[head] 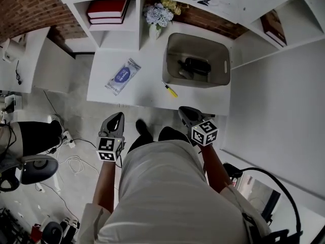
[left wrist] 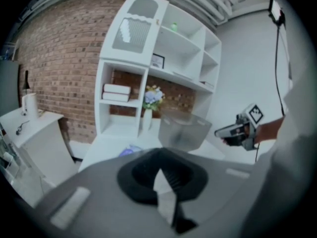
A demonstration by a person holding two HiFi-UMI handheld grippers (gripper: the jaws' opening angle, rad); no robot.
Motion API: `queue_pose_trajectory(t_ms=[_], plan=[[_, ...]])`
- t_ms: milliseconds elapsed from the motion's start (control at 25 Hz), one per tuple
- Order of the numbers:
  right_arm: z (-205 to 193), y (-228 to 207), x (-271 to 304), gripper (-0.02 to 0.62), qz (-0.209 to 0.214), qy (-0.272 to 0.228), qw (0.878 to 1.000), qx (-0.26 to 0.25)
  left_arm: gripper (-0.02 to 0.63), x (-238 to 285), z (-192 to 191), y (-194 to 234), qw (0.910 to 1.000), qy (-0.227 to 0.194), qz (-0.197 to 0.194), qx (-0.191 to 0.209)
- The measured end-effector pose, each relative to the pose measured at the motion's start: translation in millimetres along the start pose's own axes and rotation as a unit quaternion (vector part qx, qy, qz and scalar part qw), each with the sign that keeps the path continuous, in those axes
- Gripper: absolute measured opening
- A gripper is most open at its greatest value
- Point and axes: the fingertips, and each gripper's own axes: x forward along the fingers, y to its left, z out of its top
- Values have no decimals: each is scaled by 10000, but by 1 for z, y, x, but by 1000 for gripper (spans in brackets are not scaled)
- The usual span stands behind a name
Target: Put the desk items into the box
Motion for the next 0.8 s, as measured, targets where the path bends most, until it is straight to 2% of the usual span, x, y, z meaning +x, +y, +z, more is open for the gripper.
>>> queue_pose_trajectory(t_ms=[400,640,800], plan=[[7,-17,30,3,231,249,9994,-65,5,27,3,-9,9999,115,-92,-89],[-8,-48,52,3,409,531,9977,29,5,36,7,-13,9975,13,299,-637],[-25,-76,71,5,447,790,9958,150,5,39,10,-15,9960,53,533,-709]])
